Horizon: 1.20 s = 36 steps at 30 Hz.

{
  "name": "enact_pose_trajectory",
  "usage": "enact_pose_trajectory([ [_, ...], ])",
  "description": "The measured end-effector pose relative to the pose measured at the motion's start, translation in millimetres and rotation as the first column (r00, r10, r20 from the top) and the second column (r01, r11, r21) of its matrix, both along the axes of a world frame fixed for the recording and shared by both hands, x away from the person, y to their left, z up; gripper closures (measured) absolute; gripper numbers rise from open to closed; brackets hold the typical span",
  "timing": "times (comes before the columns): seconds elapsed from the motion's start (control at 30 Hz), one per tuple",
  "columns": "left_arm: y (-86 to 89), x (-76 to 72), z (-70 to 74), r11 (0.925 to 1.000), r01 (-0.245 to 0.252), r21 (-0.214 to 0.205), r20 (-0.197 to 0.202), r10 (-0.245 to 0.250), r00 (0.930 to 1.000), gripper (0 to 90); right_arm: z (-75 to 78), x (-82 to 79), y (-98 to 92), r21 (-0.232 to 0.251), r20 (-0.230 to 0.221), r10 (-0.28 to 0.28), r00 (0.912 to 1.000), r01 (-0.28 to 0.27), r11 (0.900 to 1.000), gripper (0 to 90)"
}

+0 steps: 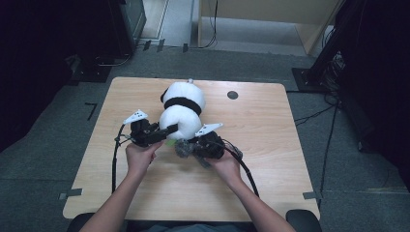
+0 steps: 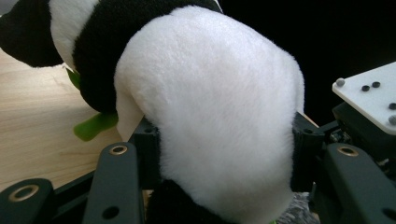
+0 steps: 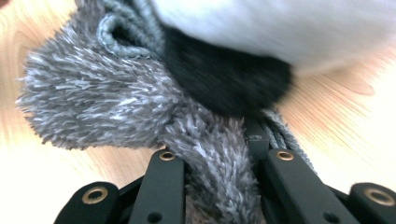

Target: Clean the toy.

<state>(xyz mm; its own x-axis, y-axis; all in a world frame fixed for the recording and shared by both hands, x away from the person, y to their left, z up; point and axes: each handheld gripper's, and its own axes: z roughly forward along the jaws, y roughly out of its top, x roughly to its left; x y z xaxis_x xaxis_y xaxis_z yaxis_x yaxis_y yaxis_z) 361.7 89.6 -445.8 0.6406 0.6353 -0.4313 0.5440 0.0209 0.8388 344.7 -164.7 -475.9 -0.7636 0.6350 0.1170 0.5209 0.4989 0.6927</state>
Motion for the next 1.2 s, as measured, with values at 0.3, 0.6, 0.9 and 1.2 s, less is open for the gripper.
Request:
enact_pose_trajectory([
  [0.3, 8.1, 2.7, -1.7, 0.9994, -0.007, 0.035, 0.017, 0.006, 0.9998, 45.0, 3.2, 9.7, -23.2, 0.004, -0.02, -0.065, 0.9977, 0.065, 0.9979, 76.0],
  [0.6, 26.0, 7.3, -2.2, 0.9993, -0.033, 0.016, 0.031, 0.033, 0.999, 44.8, 7.7, 16.4, -45.4, 0.031, -0.012, -0.138, 0.9903, 0.138, 0.9899, 75.9],
  [0.9, 40.1, 14.7, -2.6, 0.9985, -0.054, 0.01, 0.033, 0.054, 0.998, 44.7, 20.6, 22.8, -76.0, 0.098, 0.021, -0.221, 0.975, 0.218, 0.971, 75.1],
  [1.2, 58.0, 25.8, -5.9, 0.9953, -0.082, 0.051, 0.036, 0.081, 0.9961, 44.6, 25.5, 29.6, -102.4, 0.135, 0.023, -0.286, 0.958, 0.28, 0.9503, 75.0],
])
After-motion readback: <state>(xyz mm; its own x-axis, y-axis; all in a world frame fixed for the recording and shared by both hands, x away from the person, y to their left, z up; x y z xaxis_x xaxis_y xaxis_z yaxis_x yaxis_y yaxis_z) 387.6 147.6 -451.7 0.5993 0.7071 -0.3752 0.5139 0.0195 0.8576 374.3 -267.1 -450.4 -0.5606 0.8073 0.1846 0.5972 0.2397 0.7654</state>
